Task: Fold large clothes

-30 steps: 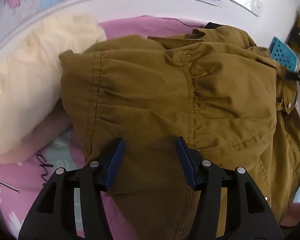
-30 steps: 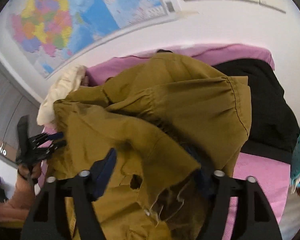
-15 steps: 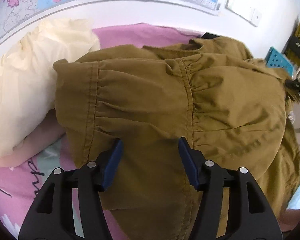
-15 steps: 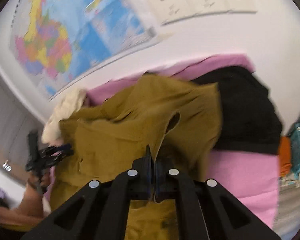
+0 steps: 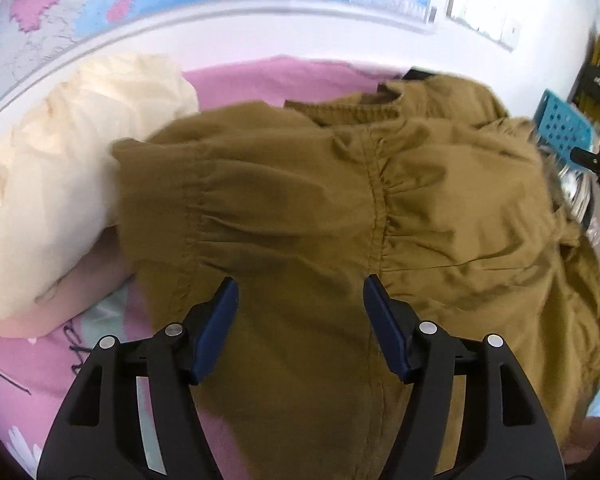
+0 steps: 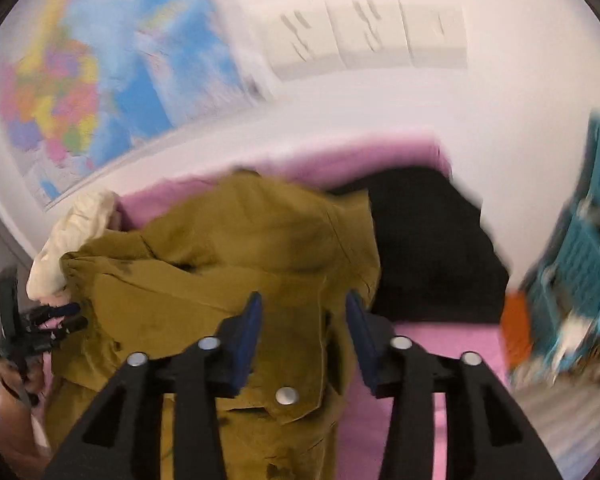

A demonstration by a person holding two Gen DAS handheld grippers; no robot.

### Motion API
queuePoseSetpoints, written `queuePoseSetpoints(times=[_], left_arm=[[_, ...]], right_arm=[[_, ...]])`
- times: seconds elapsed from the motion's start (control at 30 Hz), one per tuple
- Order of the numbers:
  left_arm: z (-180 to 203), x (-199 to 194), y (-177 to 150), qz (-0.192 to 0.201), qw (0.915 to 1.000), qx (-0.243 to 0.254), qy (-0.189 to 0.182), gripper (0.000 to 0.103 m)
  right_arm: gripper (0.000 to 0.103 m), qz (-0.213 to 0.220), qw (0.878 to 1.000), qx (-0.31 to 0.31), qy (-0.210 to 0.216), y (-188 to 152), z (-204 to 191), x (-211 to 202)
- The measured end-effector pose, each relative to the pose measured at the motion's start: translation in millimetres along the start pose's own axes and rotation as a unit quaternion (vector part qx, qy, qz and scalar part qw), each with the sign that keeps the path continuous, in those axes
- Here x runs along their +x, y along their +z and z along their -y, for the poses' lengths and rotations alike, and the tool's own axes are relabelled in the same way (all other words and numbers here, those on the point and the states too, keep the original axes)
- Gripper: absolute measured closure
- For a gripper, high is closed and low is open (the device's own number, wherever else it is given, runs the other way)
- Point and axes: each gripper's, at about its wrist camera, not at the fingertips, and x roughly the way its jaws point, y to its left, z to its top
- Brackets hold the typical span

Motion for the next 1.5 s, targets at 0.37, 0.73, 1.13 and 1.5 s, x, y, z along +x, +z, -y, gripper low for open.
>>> queuePoseSetpoints(times=[0.37,0.73,1.13,1.5], left_arm=[[-1.8,30.4,-2.6,-0.035,0.9993,-0.001,-0.007,0.039],[15.0,20.1,14.6,-0.009,0.9997,0.016,-0.013,0.039],[15.6,54.8,20.1,-0.073,0.9972,-0.018,-0.002,0.037],[10.5,-33.9,-30.8,0.013,0.9999,0.005,0.004,0.028]], right_arm=[[0.075,-0.112,0.988,-0.107,-0.005,-20.2,-54.4,102.3],[0.063,-0.072,0.982,-0.153,0.080,-10.9,-113.0,66.3],[0.062,-0.154,0.978,-0.121,0.071,-6.2,-126.4,152.4],[0.035,-0.088,0.987,-0.090,0.098,-23.6,-75.7,23.9]])
